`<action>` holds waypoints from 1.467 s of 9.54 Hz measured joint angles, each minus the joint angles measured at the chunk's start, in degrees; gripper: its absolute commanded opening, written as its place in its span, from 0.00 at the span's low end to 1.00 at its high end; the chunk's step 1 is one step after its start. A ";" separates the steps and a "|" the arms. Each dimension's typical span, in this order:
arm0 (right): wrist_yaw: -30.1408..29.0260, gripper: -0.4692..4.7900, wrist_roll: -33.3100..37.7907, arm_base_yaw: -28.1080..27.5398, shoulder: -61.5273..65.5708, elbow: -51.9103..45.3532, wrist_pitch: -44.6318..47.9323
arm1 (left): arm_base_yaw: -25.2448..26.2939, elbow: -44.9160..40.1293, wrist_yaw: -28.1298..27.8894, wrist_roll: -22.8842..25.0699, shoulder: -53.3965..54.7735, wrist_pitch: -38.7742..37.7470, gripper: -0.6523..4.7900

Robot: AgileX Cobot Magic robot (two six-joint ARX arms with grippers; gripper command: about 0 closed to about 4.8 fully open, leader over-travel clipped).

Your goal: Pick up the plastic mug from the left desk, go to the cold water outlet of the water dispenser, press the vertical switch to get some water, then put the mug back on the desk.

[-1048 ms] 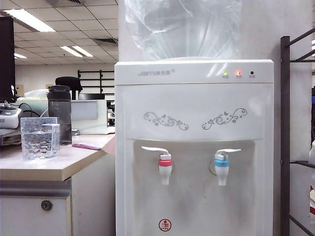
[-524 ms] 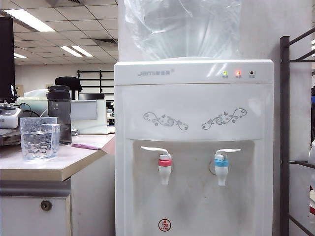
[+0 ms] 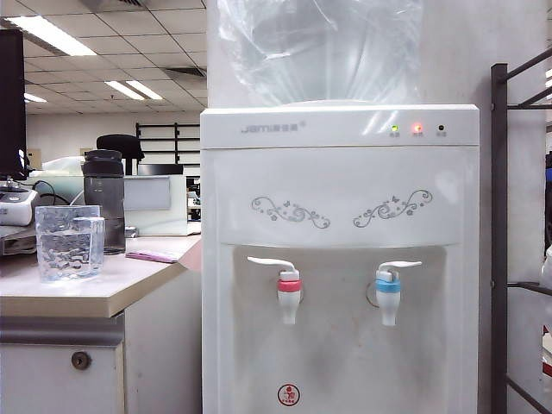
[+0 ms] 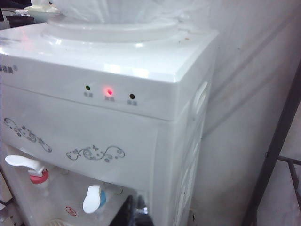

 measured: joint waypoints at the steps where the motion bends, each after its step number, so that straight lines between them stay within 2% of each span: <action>1: 0.00 0.09 0.00 0.00 0.02 0.00 -0.55 | 0.00 0.00 0.00 0.00 0.00 0.00 0.11; 3: 0.07 0.09 0.00 0.00 -0.04 0.00 -0.59 | 0.00 0.00 0.00 0.00 0.00 0.00 0.11; 4: 0.22 0.09 0.00 -1.18 -5.75 -0.26 -2.91 | 0.00 0.00 0.07 0.00 0.00 -0.02 0.11; 5: 1.57 0.09 0.00 -4.31 -13.70 -0.28 -9.09 | 0.00 0.00 0.20 0.00 0.00 -0.07 0.11; 8: 5.55 0.09 0.04 -9.53 -23.34 -6.45 -12.70 | 0.00 0.00 0.33 0.00 0.00 -0.07 0.11; 14: 12.20 0.09 0.11 -8.63 -23.23 -7.28 -14.69 | 0.00 0.00 0.37 0.00 0.00 -0.09 0.11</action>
